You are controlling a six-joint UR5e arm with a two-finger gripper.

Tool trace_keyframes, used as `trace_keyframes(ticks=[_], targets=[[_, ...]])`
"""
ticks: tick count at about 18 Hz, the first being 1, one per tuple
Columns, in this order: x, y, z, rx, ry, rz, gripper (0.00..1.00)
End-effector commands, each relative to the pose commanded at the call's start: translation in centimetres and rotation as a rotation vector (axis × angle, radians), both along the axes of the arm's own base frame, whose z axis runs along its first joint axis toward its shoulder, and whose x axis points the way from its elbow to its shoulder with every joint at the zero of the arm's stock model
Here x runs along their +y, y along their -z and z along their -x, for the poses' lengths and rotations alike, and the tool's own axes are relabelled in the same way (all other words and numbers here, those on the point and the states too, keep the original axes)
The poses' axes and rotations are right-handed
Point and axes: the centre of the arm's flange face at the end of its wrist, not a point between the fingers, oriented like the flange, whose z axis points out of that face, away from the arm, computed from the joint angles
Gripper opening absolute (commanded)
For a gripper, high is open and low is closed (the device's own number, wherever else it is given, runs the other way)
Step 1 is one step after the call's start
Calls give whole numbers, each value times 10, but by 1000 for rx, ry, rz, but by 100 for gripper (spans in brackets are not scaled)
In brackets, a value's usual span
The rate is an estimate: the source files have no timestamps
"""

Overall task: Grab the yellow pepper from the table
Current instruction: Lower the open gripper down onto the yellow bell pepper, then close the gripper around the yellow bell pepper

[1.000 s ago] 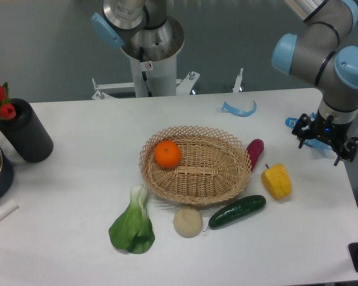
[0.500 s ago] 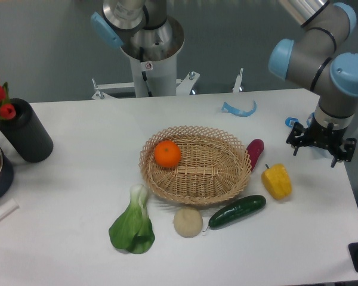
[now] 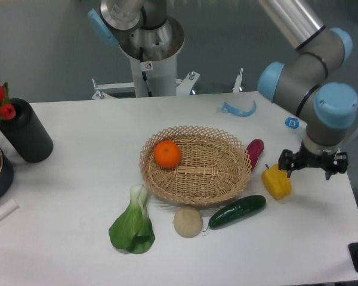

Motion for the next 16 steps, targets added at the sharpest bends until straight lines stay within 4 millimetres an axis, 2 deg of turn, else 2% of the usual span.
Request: trace_keyframes(ticks=[3,6,14,16], targets=[[2,2,0,8,-117,-13,100],[17,23,-6,-11,-210,-15,100],[25,46,-9,-11,-347,6,100],[33,53,-16,-12,-341,20,100]])
